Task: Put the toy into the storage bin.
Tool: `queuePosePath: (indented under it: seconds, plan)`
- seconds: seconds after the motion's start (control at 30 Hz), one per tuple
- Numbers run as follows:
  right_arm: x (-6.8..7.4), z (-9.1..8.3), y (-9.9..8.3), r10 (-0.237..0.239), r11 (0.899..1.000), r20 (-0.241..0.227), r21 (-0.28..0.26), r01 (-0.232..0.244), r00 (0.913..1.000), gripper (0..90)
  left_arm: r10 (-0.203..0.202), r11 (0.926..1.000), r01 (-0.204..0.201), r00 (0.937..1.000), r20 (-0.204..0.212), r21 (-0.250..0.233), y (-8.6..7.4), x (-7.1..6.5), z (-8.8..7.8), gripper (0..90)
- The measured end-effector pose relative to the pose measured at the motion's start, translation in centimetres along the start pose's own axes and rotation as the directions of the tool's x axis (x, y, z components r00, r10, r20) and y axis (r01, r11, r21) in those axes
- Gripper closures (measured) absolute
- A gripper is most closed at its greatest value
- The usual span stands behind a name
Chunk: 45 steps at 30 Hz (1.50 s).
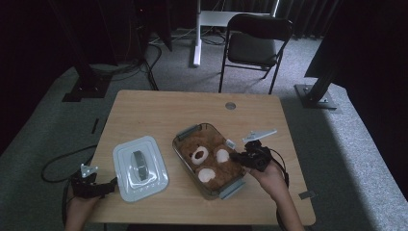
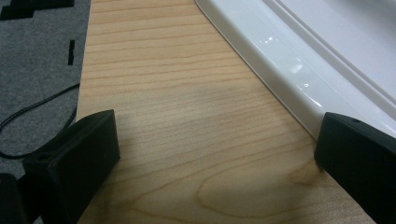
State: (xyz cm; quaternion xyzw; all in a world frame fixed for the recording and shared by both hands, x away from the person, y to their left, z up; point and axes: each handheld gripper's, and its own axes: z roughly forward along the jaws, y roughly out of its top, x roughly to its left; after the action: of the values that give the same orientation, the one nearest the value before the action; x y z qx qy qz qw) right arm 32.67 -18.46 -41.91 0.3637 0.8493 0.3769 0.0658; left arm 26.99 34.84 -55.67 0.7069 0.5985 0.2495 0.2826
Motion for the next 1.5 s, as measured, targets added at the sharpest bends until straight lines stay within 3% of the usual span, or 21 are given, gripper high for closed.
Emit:
queuePosePath:
  seconds: [0.2, 0.37, 0.47, 0.53, 0.63, 0.73, 0.8, 0.87, 0.97, 1.1, 1.13, 1.17, 1.23, 1.3, 1.33, 1.37, 1.43, 1.5]
  plan:
    - [0.6, 2.4, 0.6, -0.049, 0.993, 0.026, 0.110, 0.046, 0.9985, 90.0, 0.001, 1.0000, -0.001, 1.0000, -0.001, 0.000, 0.0, 0.0, 0.0, 0.6]
    - [1.2, 4.4, 1.0, -0.108, 0.973, 0.061, 0.213, 0.093, 0.9922, 90.0, 0.001, 1.0000, -0.001, 1.0000, 0.000, 0.000, 0.0, 0.0, 0.0, 0.6]
    - [1.4, 4.5, 1.1, -0.126, 0.969, 0.073, 0.222, 0.107, 0.9893, 90.0, 0.002, 1.0000, -0.002, 1.0000, 0.000, 0.001, 0.0, 0.0, 0.0, 0.6]
    - [1.2, 4.4, 1.0, -0.113, 0.972, 0.066, 0.214, 0.096, 0.9914, 90.0, 0.002, 1.0000, -0.002, 1.0000, 0.000, 0.000, 0.0, 0.0, 0.0, 0.6]
    - [0.8, 4.1, 0.7, -0.076, 0.982, 0.045, 0.174, 0.067, 0.9961, 90.0, 0.001, 1.0000, -0.001, 1.0000, 0.000, 0.000, 0.0, 0.0, 0.0, 0.6]
    - [0.4, 2.5, 0.6, -0.047, 0.995, 0.020, 0.084, 0.045, 0.9987, 88.4, 0.001, 1.0000, -0.001, 1.0000, 0.000, 0.000, 0.0, 0.0, 0.0, 0.6]
    - [0.3, 1.2, 0.5, -0.032, 0.999, 0.009, 0.019, 0.032, 0.9995, 79.1, 0.000, 1.0000, 0.000, 1.0000, 0.000, 0.000, 0.0, 0.0, 0.0, 0.6]
    - [0.1, 0.0, 0.4, -0.021, 0.999, -0.010, -0.036, 0.021, 0.9997, 62.9, 0.000, 1.0000, 0.000, 1.0000, 0.000, 0.000, 0.0, 0.0, 0.0, 0.6]
    - [-0.1, -1.8, 0.3, -0.004, 0.989, 0.022, -0.147, 0.008, 0.9997, 37.0, 0.000, 1.0000, 0.000, 1.0000, 0.000, 0.001, 0.0, 0.0, 0.0, 0.6]
    - [-1.4, -3.3, 0.0, 0.088, 0.967, 0.038, -0.245, -0.076, 0.9954, 24.5, -0.005, 1.0000, 0.005, 1.0000, -0.006, 0.002, 0.0, -0.1, 0.0, 0.6]
    - [-1.7, -3.5, -0.1, 0.100, 0.965, 0.035, -0.246, -0.088, 0.9944, 14.8, -0.009, 0.9999, 0.009, 0.9999, -0.010, 0.011, 0.1, -0.1, -0.1, 0.6]
    - [-2.1, -3.5, -0.2, 0.116, 0.963, 0.031, -0.247, -0.105, 0.9928, 12.5, -0.014, 0.9995, 0.015, 0.9998, -0.016, 0.027, 0.2, -0.2, -0.1, 0.7]
    - [-2.7, -3.6, -0.5, 0.151, 0.956, 0.071, -0.266, -0.127, 0.9860, 12.2, -0.013, 0.9993, 0.014, 0.9996, -0.024, 0.036, 0.4, -0.4, -0.4, 4.2]
    - [-3.5, -3.7, -1.1, 0.189, 0.940, 0.129, -0.311, -0.142, 0.9735, 12.2, -0.005, 0.9990, 0.006, 0.9998, -0.018, 0.043, 0.7, -0.6, -0.7, 5.4]
    - [-3.5, -3.7, -1.1, 0.189, 0.940, 0.129, -0.311, -0.142, 0.9735, 12.2, -0.005, 0.9990, 0.006, 0.9998, -0.018, 0.043, 0.7, -0.6, -0.7, 5.4]
    - [-3.9, -3.8, -1.4, 0.216, 0.930, 0.146, -0.333, -0.157, 0.9655, 12.1, -0.016, 0.9993, 0.016, 0.9999, 0.003, 0.035, 1.1, -0.9, -1.1, 5.4]
    - [-5.4, -3.8, -2.3, 0.259, 0.913, 0.131, -0.357, -0.199, 0.9569, 12.6, -0.019, 0.9993, 0.018, 0.9993, 0.031, 0.032, 1.4, -1.2, -1.5, 5.4]
    - [-6.3, -3.5, -2.9, 0.279, 0.908, 0.128, -0.357, -0.218, 0.9518, 13.0, -0.009, 0.9996, 0.008, 0.9986, 0.053, 0.028, 1.6, -1.7, -1.7, 5.3]
